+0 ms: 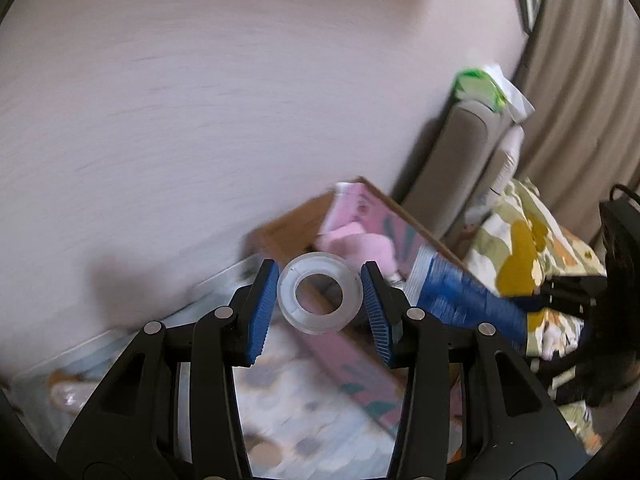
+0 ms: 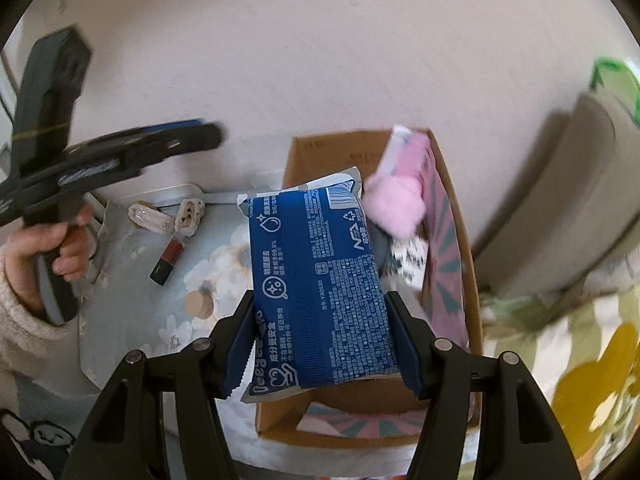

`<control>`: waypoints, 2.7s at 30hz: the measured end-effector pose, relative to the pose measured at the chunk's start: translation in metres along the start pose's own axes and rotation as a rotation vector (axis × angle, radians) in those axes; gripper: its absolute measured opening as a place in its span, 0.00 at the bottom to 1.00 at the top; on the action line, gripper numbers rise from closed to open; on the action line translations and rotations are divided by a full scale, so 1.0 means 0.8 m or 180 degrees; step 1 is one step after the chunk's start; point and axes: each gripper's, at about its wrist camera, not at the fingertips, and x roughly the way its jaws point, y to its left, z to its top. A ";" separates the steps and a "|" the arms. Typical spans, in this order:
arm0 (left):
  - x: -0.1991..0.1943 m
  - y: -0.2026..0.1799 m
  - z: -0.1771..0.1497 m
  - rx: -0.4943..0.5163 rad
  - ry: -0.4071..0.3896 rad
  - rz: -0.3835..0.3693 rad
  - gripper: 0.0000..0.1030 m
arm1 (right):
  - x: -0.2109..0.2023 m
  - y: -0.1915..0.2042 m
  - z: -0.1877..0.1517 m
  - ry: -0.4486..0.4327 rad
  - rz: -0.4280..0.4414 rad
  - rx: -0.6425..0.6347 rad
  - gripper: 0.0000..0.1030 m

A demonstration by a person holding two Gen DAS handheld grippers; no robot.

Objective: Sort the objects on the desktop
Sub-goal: 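Carry tape roll and blue wipe pack into the cardboard box and release both, then withdraw both tools from the cardboard box back over the tray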

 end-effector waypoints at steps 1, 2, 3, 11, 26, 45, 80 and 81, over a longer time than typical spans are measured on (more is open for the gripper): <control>0.012 -0.011 0.005 0.0056 0.0023 -0.0029 0.38 | 0.001 -0.004 -0.004 -0.0002 -0.0002 0.0045 0.56; 0.021 -0.020 0.008 0.0101 0.0035 -0.0047 0.38 | 0.003 -0.005 -0.006 0.0003 -0.0023 0.0064 0.56; 0.033 -0.031 0.012 0.0164 0.0064 -0.0077 0.38 | 0.003 -0.006 -0.007 0.0011 -0.0055 0.0064 0.56; 0.107 -0.085 0.022 0.0341 0.0267 -0.0193 0.38 | 0.013 -0.024 -0.018 0.0069 -0.0251 -0.0016 0.56; 0.157 -0.089 0.025 0.0386 0.0492 -0.0121 0.38 | 0.034 -0.033 -0.014 0.0109 -0.0234 -0.0048 0.56; 0.113 -0.061 0.016 0.0262 0.0549 -0.0069 0.99 | 0.017 -0.007 -0.016 -0.0012 -0.0663 -0.0301 0.81; -0.227 0.227 -0.139 -0.1117 -0.0258 0.1428 0.99 | 0.030 0.194 0.047 -0.0200 0.0079 -0.0992 0.81; -0.229 0.232 -0.149 -0.1154 -0.0239 0.1446 0.99 | 0.039 0.196 0.046 -0.0166 0.0115 -0.0969 0.81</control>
